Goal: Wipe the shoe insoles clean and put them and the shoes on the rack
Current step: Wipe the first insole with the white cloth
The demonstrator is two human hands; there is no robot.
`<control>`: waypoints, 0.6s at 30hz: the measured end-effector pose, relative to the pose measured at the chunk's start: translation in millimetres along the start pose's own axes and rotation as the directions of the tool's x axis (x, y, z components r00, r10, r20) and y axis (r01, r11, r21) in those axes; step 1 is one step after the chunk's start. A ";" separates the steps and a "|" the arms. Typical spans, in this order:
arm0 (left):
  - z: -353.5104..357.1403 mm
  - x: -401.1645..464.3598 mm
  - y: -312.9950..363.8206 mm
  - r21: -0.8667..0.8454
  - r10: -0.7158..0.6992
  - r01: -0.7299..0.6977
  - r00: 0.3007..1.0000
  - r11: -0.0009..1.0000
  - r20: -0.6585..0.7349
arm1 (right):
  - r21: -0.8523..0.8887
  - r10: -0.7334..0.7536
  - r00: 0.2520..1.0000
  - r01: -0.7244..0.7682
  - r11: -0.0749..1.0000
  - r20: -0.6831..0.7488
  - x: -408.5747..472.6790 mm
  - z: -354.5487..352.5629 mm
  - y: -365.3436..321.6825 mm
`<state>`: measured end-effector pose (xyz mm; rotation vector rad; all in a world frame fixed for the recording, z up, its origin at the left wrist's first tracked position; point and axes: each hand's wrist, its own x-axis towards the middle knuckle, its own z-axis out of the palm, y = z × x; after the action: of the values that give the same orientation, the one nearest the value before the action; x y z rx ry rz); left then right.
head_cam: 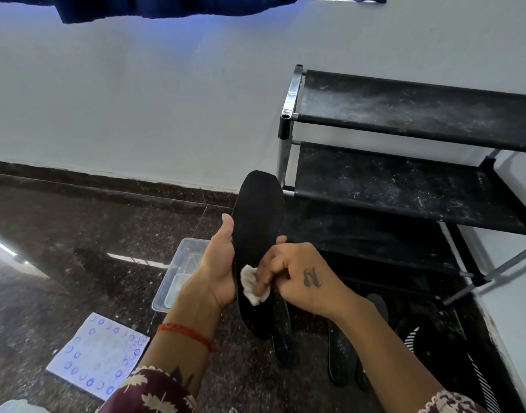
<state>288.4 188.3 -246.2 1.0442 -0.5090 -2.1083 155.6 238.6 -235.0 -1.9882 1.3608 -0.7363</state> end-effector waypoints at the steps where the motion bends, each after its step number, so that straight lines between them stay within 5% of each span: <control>1: -0.6 1.2 -0.2 -0.005 0.001 -0.001 1.000 1.000 0.001 | -0.062 -0.002 1.000 0.001 0.998 -0.029 -0.2 -0.5 3.4; 4: -3.2 2.3 -0.8 -0.011 -0.014 0.014 0.999 1.000 0.036 | -0.117 0.083 0.975 -0.109 0.987 -0.206 1.3 -0.2 13.3; 7: 0.2 -0.8 -1.0 0.006 -0.029 0.029 0.998 1.000 0.063 | 0.154 0.200 0.930 -0.158 0.975 -0.308 3.6 0.6 8.4; 12: -3.9 4.4 -0.1 -0.072 -0.024 0.023 1.000 0.997 -0.017 | 0.153 0.071 0.997 -0.069 0.986 -0.008 -0.7 5.7 -12.3; 18: -6.1 6.3 -2.1 -0.095 0.008 -0.013 0.999 0.995 -0.051 | -0.043 -0.015 0.996 0.019 0.999 0.089 -2.1 1.8 -7.1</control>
<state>289.9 184.8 -254.4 1.0350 -0.3850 -2.0708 160.5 242.9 -231.1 -2.0437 1.3201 -0.6237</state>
